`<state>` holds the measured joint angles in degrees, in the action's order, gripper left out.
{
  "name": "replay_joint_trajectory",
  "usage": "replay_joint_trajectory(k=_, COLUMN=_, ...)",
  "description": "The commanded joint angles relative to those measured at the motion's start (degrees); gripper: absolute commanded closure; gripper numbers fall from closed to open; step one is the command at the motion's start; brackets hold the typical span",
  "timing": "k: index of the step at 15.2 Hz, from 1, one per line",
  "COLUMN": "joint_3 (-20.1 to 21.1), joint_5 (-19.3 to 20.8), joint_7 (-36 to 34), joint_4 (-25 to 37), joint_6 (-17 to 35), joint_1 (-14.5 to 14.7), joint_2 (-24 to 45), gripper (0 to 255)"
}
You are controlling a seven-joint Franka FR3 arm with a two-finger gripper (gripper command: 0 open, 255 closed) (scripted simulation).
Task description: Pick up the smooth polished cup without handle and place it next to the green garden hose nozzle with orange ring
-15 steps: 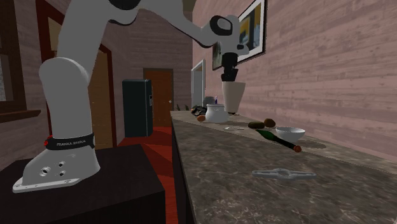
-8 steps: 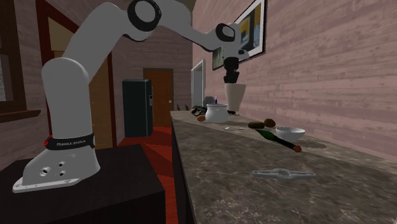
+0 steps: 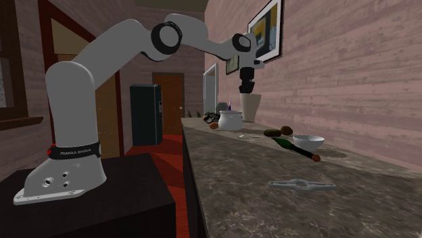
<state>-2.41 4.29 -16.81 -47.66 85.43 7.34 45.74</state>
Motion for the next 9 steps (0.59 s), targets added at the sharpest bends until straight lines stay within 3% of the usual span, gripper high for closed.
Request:
replay_joint_trajectory(k=1, joint_3=0.03, joint_5=0.03, joint_7=-0.23, joint_4=-2.66, joint_6=1.99, joint_1=0.07, joint_2=-0.70, gripper=255)
replay_joint_trajectory(k=9, joint_3=0.08, joint_5=0.09, joint_7=-0.81, joint_4=-10.43, joint_6=8.80, joint_1=0.10, joint_2=-1.64, gripper=255)
